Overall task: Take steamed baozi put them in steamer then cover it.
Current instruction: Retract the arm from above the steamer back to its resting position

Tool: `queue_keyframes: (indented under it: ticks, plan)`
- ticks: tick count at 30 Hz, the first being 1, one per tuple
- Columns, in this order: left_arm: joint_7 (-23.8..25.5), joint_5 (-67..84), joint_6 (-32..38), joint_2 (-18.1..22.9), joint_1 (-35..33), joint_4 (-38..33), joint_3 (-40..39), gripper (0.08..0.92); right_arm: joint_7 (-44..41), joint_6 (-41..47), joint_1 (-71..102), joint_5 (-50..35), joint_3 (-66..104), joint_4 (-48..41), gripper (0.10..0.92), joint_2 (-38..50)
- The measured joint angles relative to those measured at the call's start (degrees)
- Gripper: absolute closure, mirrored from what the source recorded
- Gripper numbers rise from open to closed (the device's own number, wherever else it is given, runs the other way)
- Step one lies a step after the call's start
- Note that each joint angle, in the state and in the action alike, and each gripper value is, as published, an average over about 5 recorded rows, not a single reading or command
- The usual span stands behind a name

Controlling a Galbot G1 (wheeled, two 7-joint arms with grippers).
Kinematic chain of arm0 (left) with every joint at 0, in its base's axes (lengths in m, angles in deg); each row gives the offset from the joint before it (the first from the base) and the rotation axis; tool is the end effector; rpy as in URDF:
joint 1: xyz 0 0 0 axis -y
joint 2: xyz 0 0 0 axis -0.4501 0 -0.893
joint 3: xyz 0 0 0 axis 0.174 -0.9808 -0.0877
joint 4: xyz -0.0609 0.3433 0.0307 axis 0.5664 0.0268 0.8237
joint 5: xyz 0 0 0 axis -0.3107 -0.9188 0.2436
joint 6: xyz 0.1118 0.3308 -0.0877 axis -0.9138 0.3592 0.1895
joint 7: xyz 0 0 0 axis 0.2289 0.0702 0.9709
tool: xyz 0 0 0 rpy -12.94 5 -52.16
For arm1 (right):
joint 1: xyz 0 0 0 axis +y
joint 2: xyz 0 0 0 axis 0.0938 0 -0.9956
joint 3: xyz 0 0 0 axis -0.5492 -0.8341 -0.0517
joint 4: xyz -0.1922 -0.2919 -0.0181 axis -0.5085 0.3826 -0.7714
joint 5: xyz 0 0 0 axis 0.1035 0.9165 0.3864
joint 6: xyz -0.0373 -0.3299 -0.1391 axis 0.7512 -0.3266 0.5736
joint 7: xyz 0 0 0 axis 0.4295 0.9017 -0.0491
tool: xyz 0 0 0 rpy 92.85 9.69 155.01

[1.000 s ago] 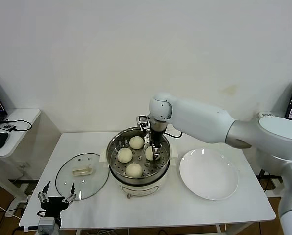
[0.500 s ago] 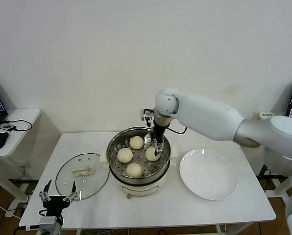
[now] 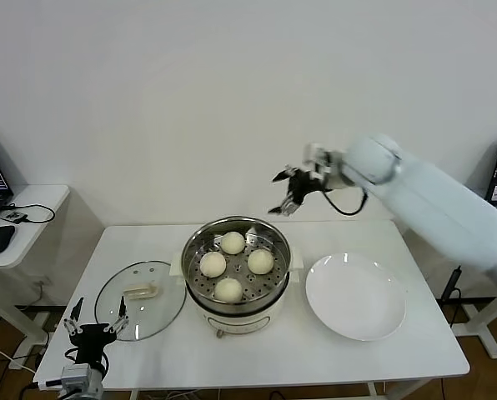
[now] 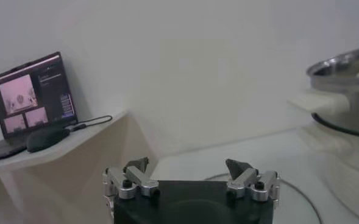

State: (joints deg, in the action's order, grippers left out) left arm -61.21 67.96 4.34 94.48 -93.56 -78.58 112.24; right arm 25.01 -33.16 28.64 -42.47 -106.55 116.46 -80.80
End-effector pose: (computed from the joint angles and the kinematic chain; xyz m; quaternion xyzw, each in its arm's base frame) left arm 0.1771 0.1061 -0.3337 0.1045 -0.9848 -0.1207 0.0678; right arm 0.5264 -0.0350 -0.0342 0.4516 -0.7983 0.3762 0.1312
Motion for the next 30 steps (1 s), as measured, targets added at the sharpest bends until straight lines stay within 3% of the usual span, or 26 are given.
queue_keyframes:
  ticks: [5,11,23,30]
  plan:
    - [-0.2,1.8,1.2,-0.2,0.7,0.7,-0.6,0.177,12.8,-3.1,15.0,-2.6,16.0,6.4,0.203,4.1]
    - [0.4,0.5,1.9,-0.9,1.6,1.5,-0.9,0.177,22.1,-7.2,34.9,-3.8,36.0,12.1,0.203,3.7]
    - [2.8,-9.7,5.0,-3.1,3.4,2.5,0.3,0.177,32.0,-16.9,65.8,-4.0,62.5,18.3,0.203,-6.2]
    - [0.7,-25.7,10.4,-5.0,3.6,5.1,0.1,0.177,34.2,-21.3,77.7,-3.2,68.6,20.1,0.203,-12.6]
